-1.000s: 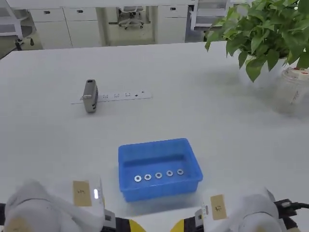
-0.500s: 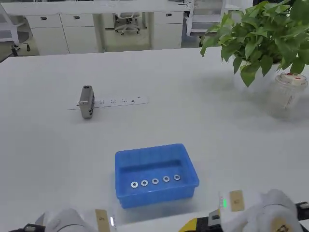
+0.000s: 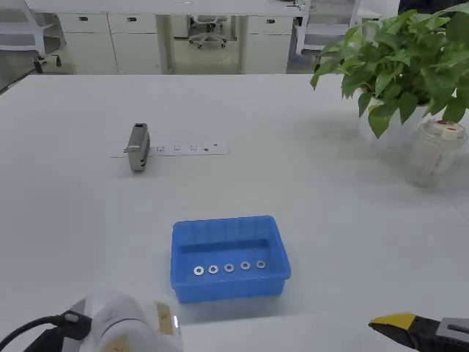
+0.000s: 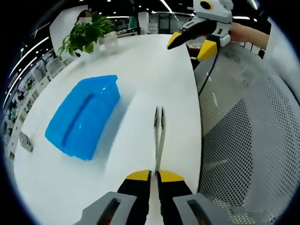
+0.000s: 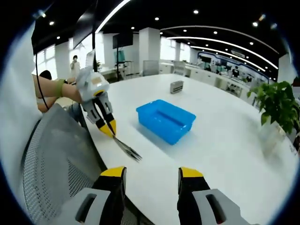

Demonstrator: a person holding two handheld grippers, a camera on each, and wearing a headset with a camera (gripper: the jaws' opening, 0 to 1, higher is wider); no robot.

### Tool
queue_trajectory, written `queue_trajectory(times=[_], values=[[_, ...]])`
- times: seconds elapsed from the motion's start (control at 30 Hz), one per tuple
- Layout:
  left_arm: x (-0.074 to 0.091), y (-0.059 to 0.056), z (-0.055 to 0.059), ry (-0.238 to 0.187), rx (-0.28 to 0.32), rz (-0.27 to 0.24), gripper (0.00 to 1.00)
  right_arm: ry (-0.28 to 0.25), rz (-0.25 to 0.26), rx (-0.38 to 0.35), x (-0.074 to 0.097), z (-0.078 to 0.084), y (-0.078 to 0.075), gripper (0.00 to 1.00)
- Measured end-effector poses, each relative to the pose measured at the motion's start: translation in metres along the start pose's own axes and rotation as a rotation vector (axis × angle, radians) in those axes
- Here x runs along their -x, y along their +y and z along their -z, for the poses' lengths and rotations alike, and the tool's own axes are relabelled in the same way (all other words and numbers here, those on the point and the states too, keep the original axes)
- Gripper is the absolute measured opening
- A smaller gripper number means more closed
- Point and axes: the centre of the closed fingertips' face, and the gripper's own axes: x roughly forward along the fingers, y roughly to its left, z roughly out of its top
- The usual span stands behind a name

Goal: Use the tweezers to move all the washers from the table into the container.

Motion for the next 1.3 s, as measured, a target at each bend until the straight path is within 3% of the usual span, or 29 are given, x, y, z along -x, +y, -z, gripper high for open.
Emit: queue_trajectory(times=[0.07, 0.23, 0.4, 0.5, 0.63, 0.77, 0.87, 1.0, 1.2, 1.3], values=[[0.011, 0.001, -0.004, -0.037, 0.073, -0.043, 0.08, -0.022, 0.021, -0.014, 0.006, -0.002, -0.009, 0.44], [0.054, 0.014, -0.021, -0.223, 0.270, -0.230, 0.29, -0.067, 0.053, -0.005, 0.014, -0.009, -0.029, 0.50], [0.109, 0.026, -0.032, -0.493, 0.493, -0.421, 0.51, -0.146, 0.102, -0.016, 0.020, -0.022, -0.048, 0.58], [0.138, 0.029, -0.030, -0.605, 0.566, -0.527, 0.59, -0.198, 0.131, -0.041, 0.027, -0.024, -0.064, 0.64], [0.165, 0.029, -0.023, -0.678, 0.607, -0.644, 0.67, -0.284, 0.173, -0.089, 0.037, -0.034, -0.074, 0.72], [0.183, 0.025, -0.022, -0.740, 0.629, -0.729, 0.72, -0.353, 0.202, -0.136, 0.048, -0.039, -0.084, 0.80], [0.187, 0.023, -0.022, -0.774, 0.644, -0.754, 0.75, -0.403, 0.215, -0.158, 0.054, -0.042, -0.087, 0.84], [0.190, 0.022, -0.030, -0.816, 0.644, -0.781, 0.85, -0.451, 0.235, -0.171, 0.062, -0.045, -0.090, 0.90], [0.186, 0.024, -0.038, -0.809, 0.638, -0.789, 0.91, -0.484, 0.258, -0.156, 0.065, -0.050, -0.091, 0.99], [0.181, 0.024, -0.043, -0.780, 0.610, -0.784, 0.93, -0.480, 0.264, -0.150, 0.064, -0.050, -0.091, 0.99]])
